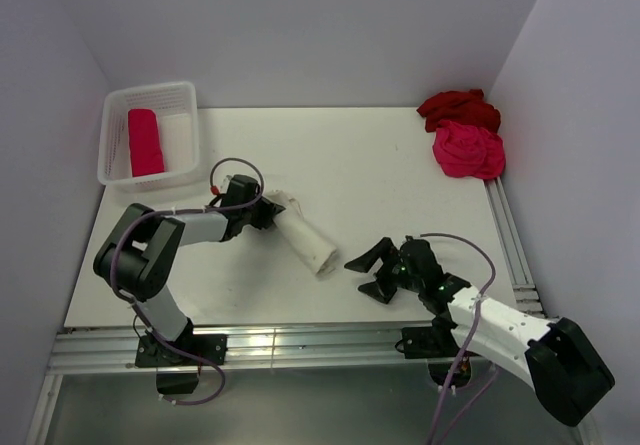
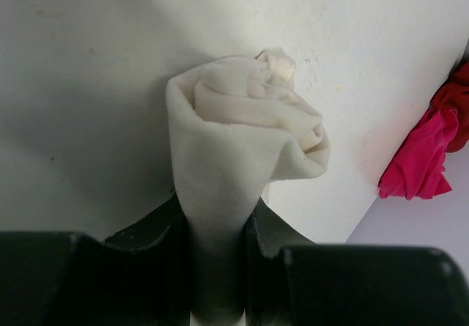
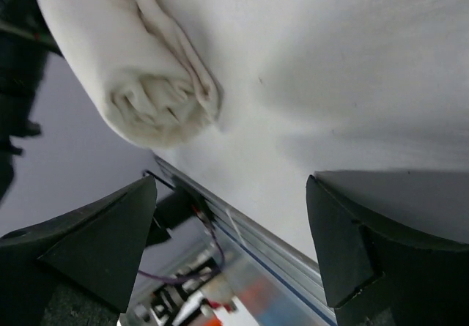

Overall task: Roll the t-shirts
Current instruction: Roll the tshirt

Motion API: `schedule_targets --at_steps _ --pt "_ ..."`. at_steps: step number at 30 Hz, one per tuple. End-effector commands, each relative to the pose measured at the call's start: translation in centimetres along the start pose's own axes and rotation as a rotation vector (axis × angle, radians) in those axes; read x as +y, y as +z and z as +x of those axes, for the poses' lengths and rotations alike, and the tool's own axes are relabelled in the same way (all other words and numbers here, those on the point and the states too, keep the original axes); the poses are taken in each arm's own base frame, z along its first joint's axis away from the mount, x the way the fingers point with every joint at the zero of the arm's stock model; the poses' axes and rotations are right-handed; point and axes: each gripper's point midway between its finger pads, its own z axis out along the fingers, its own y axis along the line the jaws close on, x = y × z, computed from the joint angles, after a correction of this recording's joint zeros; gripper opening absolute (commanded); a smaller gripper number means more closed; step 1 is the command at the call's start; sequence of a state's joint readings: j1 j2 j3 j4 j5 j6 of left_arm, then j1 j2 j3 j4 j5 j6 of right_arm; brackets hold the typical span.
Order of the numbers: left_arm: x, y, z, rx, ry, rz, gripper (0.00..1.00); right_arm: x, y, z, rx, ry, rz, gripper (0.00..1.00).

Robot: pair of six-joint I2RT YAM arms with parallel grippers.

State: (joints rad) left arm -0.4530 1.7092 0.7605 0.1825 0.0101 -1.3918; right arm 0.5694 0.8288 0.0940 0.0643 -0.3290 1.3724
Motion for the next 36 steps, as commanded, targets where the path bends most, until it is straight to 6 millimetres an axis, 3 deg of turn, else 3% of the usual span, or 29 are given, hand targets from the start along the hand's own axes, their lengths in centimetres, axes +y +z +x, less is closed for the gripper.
schedule_targets --at_steps 1,2,3,8,10,15,18,21,22,26,32,36 --pt "2.5 -0.6 0.4 -0.018 -0.071 -0.083 0.00 2.5 0.9 -2.7 -0.132 0.120 -0.092 0.90" --pt "2.2 -0.6 0.5 -0.015 -0.097 -0.067 0.00 3.0 1.1 -2.7 -0.124 0.121 -0.093 0.90" --pt "2.6 -0.9 0.7 -0.010 -0.110 -0.063 0.00 2.2 1.8 -2.5 -0.106 0.124 -0.045 0.90" --pt "2.4 -1.2 1.0 -0.012 -0.153 -0.048 0.00 4.0 3.9 -1.8 -0.061 0.104 -0.028 0.91" --pt "1.7 -1.1 0.8 -0.016 -0.147 -0.044 0.00 5.2 4.4 -1.5 -0.056 0.072 -0.036 0.91" --pt "0.2 -1.2 0.6 -0.018 -0.136 -0.023 0.00 5.6 5.7 -0.7 -0.022 0.057 -0.021 0.91" --pt "-0.2 -1.1 0.6 -0.023 -0.134 -0.028 0.00 5.7 5.8 -0.4 -0.022 0.069 -0.012 0.91" --pt "-0.1 -0.9 0.7 -0.021 -0.132 -0.037 0.00 6.0 5.1 -0.7 -0.057 0.078 -0.022 0.91" --pt "0.0 -0.8 0.8 -0.016 -0.138 -0.041 0.00 7.2 4.3 -1.2 -0.087 0.084 -0.085 0.91" --pt "0.2 -0.4 1.0 -0.006 -0.146 -0.046 0.00 7.4 3.0 -0.9 -0.121 0.100 -0.143 0.93" --pt "-0.1 -0.1 1.2 0.011 -0.146 -0.044 0.00 8.2 3.7 0.7 -0.077 0.032 -0.124 0.93" --pt "-0.4 -0.3 1.1 0.009 -0.145 -0.038 0.00 6.9 5.1 0.9 -0.061 0.033 -0.046 0.94"
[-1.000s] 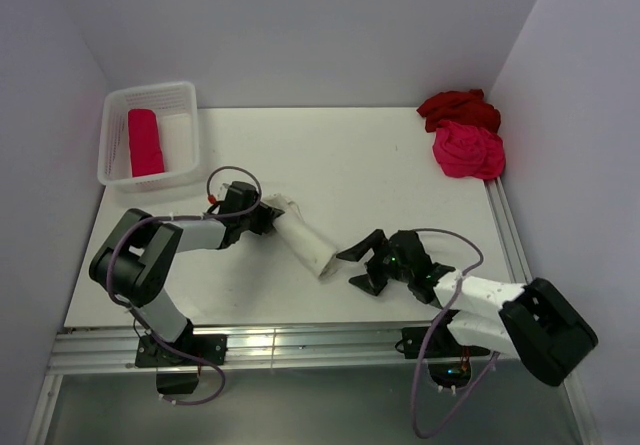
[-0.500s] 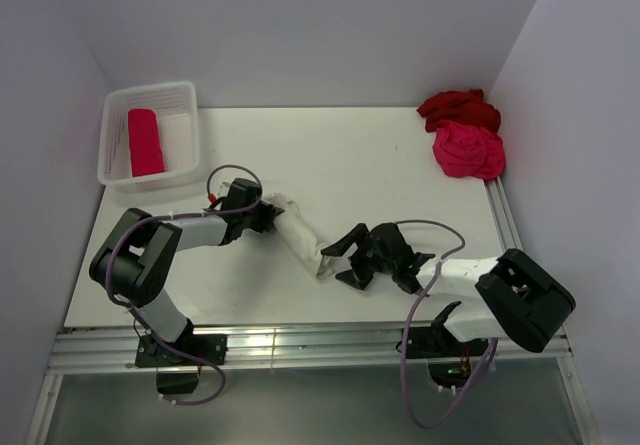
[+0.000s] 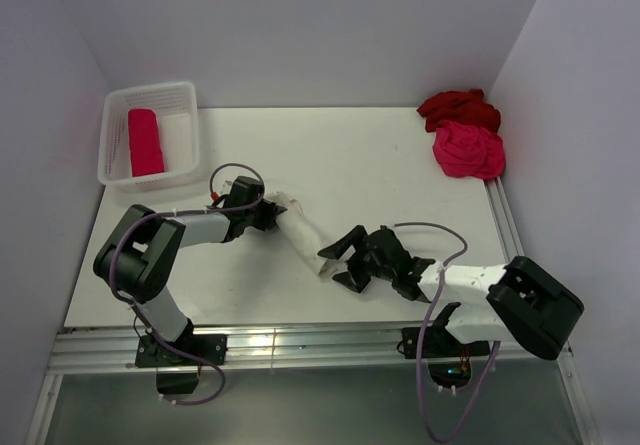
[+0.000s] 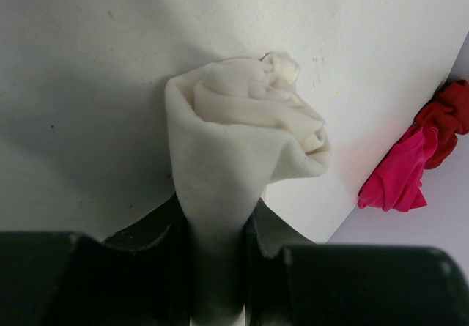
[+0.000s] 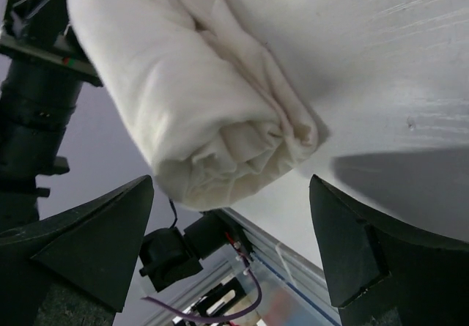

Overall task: Roll the t-shirts
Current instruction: Roll the tshirt

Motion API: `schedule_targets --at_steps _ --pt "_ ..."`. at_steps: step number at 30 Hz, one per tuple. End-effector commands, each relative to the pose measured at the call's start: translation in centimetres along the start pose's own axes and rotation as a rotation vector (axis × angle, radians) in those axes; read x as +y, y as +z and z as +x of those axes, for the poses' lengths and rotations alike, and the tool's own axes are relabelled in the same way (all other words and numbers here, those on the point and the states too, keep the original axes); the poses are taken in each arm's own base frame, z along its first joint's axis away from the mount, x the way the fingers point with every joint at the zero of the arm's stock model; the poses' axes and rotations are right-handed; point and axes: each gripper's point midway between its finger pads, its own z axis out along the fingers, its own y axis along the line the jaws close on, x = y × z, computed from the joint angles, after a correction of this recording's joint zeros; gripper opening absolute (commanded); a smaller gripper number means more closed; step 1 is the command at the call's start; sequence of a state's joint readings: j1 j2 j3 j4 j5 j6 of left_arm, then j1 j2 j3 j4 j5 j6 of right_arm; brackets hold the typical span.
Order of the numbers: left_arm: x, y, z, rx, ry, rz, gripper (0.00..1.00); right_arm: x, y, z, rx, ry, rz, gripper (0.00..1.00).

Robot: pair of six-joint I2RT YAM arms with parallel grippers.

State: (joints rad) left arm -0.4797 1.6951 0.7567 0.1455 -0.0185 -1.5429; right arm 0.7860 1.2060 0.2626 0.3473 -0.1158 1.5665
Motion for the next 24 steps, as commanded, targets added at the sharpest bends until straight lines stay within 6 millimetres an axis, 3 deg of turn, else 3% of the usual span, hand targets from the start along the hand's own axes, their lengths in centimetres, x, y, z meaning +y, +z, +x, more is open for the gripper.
schedule_targets --at_steps 1,7,16,22,24 --pt "-0.3 -0.1 0.4 0.014 -0.014 -0.012 0.00 1.0 0.8 -0.2 -0.021 -0.002 0.002 0.94" --pt "-0.1 -0.3 0.5 0.016 -0.014 -0.010 0.00 -0.4 1.8 -0.8 -0.047 0.038 0.043 0.92" --pt "0.2 -0.7 0.5 0.016 -0.020 -0.015 0.00 -2.3 3.2 -0.8 -0.050 0.050 0.072 0.75" --pt "0.2 -0.8 0.5 0.016 -0.020 -0.015 0.00 -3.5 3.5 -1.2 -0.075 0.031 0.111 0.53" --pt "0.1 -0.9 0.5 0.016 -0.018 -0.010 0.00 -3.3 3.5 -1.1 -0.071 0.020 0.104 0.35"
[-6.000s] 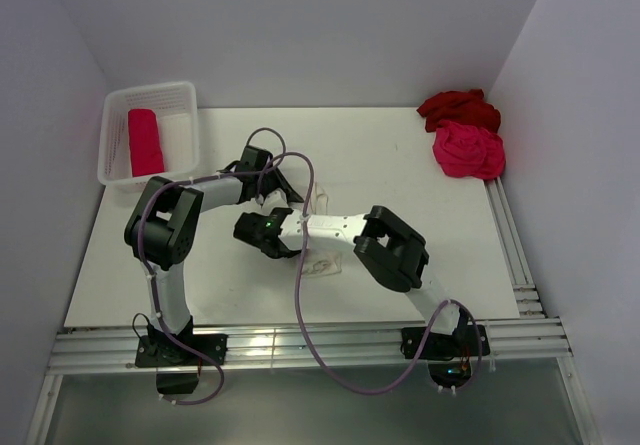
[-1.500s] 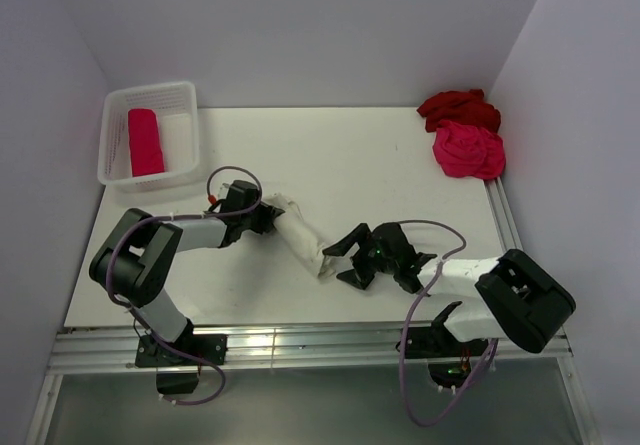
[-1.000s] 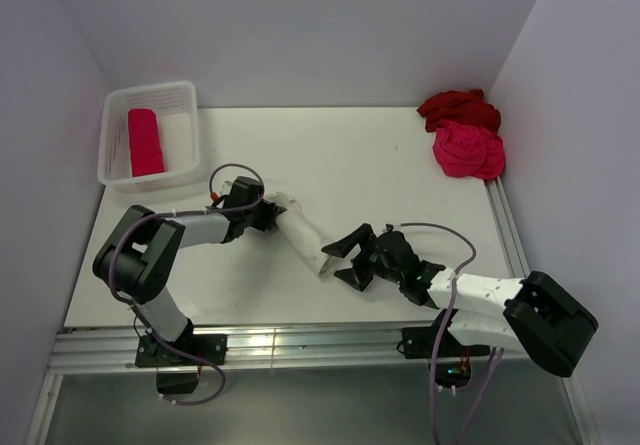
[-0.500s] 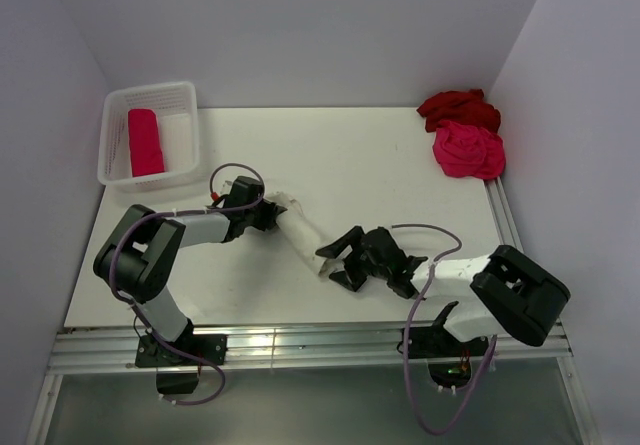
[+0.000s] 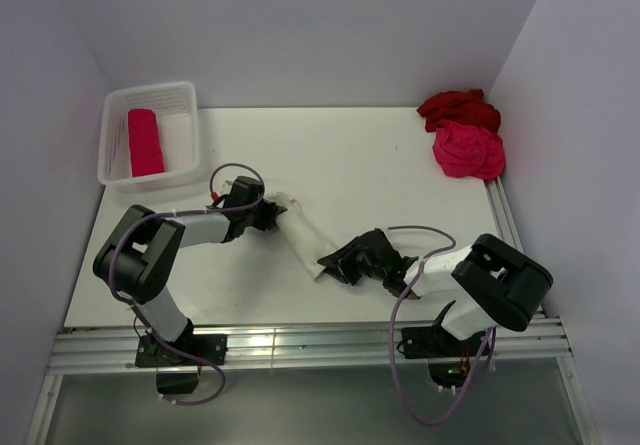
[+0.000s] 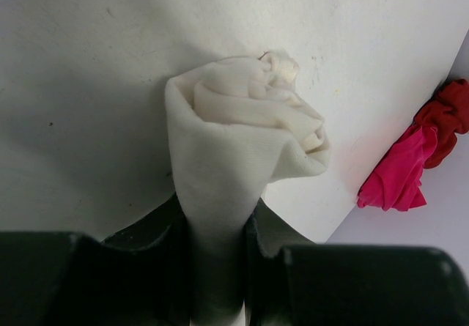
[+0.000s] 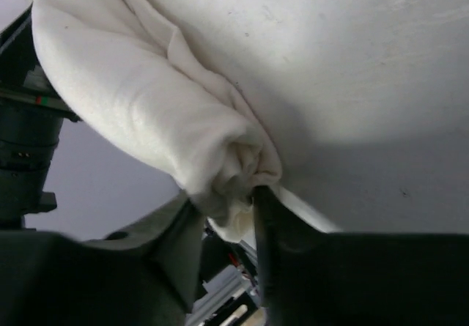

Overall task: Roll the t-shirts
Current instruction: Roll the tshirt

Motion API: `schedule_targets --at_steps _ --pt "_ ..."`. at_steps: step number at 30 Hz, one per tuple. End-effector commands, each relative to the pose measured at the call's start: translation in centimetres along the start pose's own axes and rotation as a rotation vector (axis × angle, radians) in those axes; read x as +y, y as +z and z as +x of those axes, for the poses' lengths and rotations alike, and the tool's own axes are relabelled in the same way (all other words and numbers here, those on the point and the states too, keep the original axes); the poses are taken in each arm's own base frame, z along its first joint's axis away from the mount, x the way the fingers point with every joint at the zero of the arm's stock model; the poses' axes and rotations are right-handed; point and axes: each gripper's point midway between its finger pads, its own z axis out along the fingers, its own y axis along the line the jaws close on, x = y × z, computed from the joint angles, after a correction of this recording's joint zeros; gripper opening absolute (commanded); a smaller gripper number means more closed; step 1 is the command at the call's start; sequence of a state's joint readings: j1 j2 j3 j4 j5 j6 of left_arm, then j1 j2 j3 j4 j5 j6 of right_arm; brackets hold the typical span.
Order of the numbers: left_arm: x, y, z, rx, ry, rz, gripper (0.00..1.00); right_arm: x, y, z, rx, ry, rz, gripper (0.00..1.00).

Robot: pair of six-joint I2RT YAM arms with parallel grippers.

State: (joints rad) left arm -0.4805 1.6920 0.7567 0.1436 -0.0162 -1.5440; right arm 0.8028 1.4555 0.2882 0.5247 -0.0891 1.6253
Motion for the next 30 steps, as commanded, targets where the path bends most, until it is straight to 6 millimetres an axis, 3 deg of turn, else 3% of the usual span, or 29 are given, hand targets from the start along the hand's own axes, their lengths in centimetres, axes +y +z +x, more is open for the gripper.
schedule_targets --at_steps 1,5,7,10,11,14,18,19,21,22,24,25,28,30 --pt "0.1 -0.9 0.4 0.013 -0.016 -0.010 0.00 -1.7 0.2 -1.0 -0.060 -0.035 0.057 0.31" --pt "-0.4 -1.5 0.6 0.027 -0.007 0.021 0.00 -1.0 -0.5 -1.9 -0.060 -0.077 0.061 0.00" --pt "-0.7 -1.7 0.9 0.046 0.010 0.039 0.00 -1.1 -0.8 -1.7 0.005 -0.138 0.080 0.00" --pt "-1.0 -2.3 1.2 0.076 0.063 0.057 0.23 -1.2 -1.2 -3.3 0.040 -0.244 0.121 0.00" --pt "-1.1 -2.7 1.2 0.080 0.091 0.070 0.45 -1.2 -1.3 -3.7 0.043 -0.278 0.136 0.00" --pt "-1.2 -3.8 1.2 0.101 0.157 0.111 0.71 -1.0 -1.9 -4.9 0.066 -0.422 0.166 0.00" --pt "-0.2 -4.8 0.3 0.139 0.242 0.131 0.84 -1.1 -2.9 -6.2 0.130 -0.606 0.191 0.00" --pt "0.0 -5.0 -0.7 0.131 0.269 0.148 0.89 -1.2 -3.2 -6.5 0.146 -0.620 0.210 0.00" --pt "1.0 -5.6 -1.2 0.164 0.294 0.154 0.90 -2.0 -3.6 -7.5 0.150 -0.702 0.261 0.00" --pt "1.8 -5.6 -2.7 0.147 0.326 0.135 0.92 -2.5 -4.0 -7.5 0.167 -0.712 0.299 0.00" --pt "1.8 -5.9 -3.6 0.166 0.366 0.148 0.93 -3.0 -4.3 -7.8 0.188 -0.756 0.328 0.00" --pt "2.9 -5.9 -4.7 0.163 0.393 0.105 0.93 -3.3 -4.6 -7.9 0.195 -0.766 0.346 0.00" --pt "2.2 -5.3 -6.2 0.173 0.458 0.104 0.93 -3.4 -5.1 -8.6 0.188 -0.824 0.375 0.00" --pt "1.7 -5.1 -5.9 0.210 0.473 0.126 0.94 -3.0 -5.0 -8.6 0.195 -0.841 0.350 0.00"
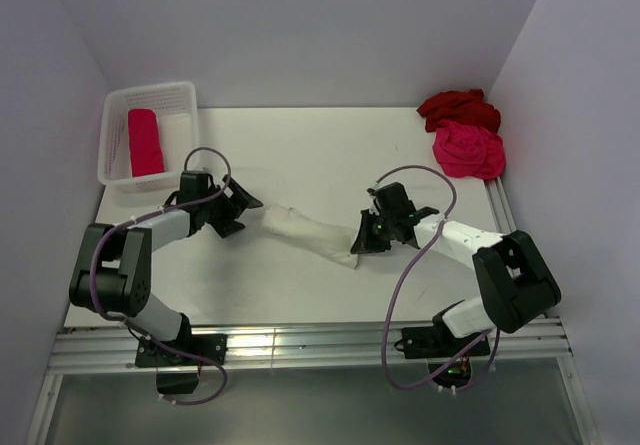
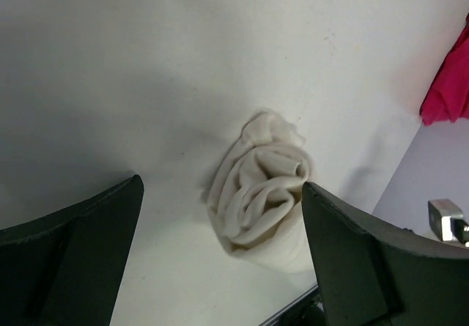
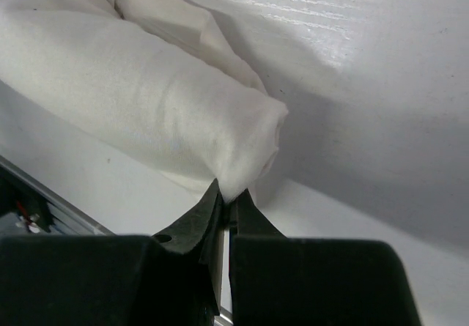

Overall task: Roll the t-shirts
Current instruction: Roll the tshirt

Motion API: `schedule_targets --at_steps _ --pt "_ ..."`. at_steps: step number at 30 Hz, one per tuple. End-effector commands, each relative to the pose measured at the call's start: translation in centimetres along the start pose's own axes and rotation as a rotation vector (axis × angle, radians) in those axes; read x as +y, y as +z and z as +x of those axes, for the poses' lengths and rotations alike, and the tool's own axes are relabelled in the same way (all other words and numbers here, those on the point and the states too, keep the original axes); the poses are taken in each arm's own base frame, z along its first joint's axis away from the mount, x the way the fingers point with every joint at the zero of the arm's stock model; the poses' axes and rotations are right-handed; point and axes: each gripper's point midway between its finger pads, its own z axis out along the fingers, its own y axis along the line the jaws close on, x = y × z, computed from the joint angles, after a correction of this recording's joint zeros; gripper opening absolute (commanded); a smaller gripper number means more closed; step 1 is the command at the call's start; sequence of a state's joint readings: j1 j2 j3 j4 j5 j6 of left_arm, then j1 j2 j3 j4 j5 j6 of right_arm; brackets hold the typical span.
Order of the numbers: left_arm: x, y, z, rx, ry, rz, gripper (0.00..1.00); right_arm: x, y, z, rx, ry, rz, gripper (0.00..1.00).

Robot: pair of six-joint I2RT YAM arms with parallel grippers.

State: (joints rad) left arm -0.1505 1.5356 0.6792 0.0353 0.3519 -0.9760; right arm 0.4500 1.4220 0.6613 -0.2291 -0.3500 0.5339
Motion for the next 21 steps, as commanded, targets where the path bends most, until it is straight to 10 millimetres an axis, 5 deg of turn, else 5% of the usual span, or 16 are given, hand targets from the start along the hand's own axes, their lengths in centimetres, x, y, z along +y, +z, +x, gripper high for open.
schedule_targets --at_steps 1,8,21 --pt "-1.9 0.1 0.2 0.086 0.154 0.086 0.94 -2.1 -0.7 0.8 0.069 -0.090 0.093 0.00" --pt "-5.4 -0.1 0.6 0.149 0.225 0.275 0.93 -2.5 -0.4 -0.9 0.116 -0.190 0.148 0.00" --pt "-0.1 -3.1 4.4 0.214 0.205 0.128 0.95 -3.7 0.5 -2.6 0.123 -0.186 0.184 0.00"
